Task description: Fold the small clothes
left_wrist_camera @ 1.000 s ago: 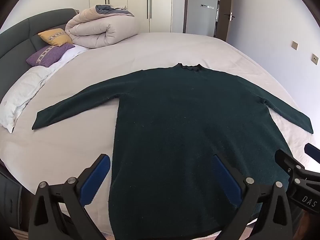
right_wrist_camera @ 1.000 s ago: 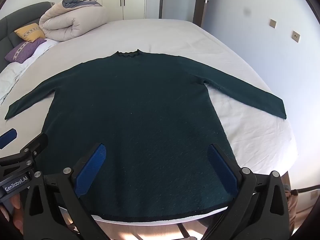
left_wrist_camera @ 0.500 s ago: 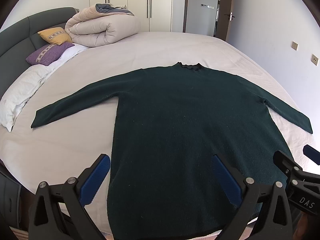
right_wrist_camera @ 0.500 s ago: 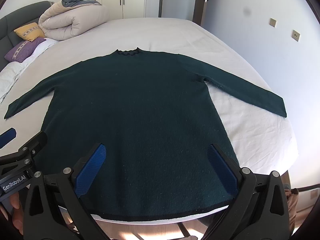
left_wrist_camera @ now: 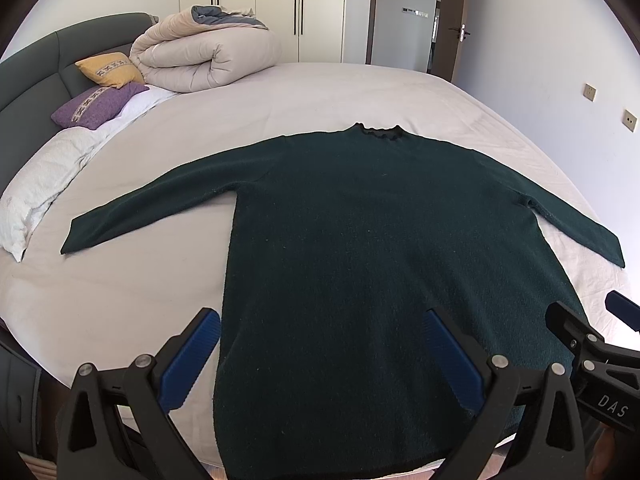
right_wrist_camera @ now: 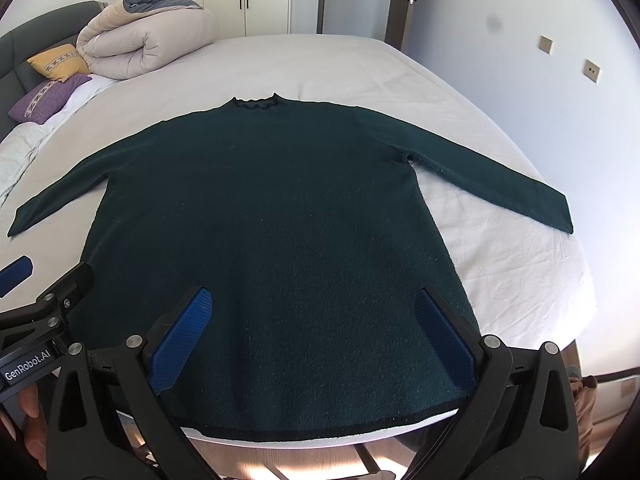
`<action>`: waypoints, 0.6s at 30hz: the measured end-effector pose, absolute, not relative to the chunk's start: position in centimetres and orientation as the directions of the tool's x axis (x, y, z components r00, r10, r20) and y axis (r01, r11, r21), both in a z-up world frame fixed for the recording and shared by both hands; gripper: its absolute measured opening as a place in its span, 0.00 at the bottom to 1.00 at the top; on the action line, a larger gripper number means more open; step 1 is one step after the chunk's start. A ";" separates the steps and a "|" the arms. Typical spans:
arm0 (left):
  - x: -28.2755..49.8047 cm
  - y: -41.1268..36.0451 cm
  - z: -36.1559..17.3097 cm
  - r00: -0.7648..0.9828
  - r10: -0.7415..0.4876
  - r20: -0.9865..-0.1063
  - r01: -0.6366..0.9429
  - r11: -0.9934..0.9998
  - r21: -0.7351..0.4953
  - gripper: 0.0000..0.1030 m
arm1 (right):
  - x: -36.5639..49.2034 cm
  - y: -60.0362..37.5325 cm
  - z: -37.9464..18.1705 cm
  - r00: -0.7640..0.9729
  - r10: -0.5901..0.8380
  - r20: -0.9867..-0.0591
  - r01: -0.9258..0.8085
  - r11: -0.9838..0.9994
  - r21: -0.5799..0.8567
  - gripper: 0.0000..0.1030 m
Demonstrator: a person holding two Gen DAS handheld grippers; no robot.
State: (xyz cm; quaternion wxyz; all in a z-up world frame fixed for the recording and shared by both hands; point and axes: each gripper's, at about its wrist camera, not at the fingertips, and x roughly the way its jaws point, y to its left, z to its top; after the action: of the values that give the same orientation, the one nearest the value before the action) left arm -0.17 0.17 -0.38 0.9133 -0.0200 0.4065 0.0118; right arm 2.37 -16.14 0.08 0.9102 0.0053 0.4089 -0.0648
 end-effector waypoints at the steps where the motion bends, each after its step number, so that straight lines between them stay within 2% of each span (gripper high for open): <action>1: -0.2 0.2 -0.4 0.669 0.005 -0.743 -0.038 0.999 -0.028 1.00 | 2.4 -16.1 0.0 0.657 -0.113 -0.746 0.122 0.992 -0.043 1.00; 18: -0.2 0.2 -0.6 0.667 0.003 -0.745 -0.039 0.999 -0.031 1.00 | 2.5 -16.1 -0.1 0.654 -0.112 -0.748 0.122 0.992 -0.043 1.00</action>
State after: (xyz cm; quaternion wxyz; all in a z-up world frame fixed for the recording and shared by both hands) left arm -0.24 0.21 -0.56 0.9127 -0.0220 0.4079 0.0117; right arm 2.49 -16.06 -0.14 0.9093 0.0057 0.4111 -0.0644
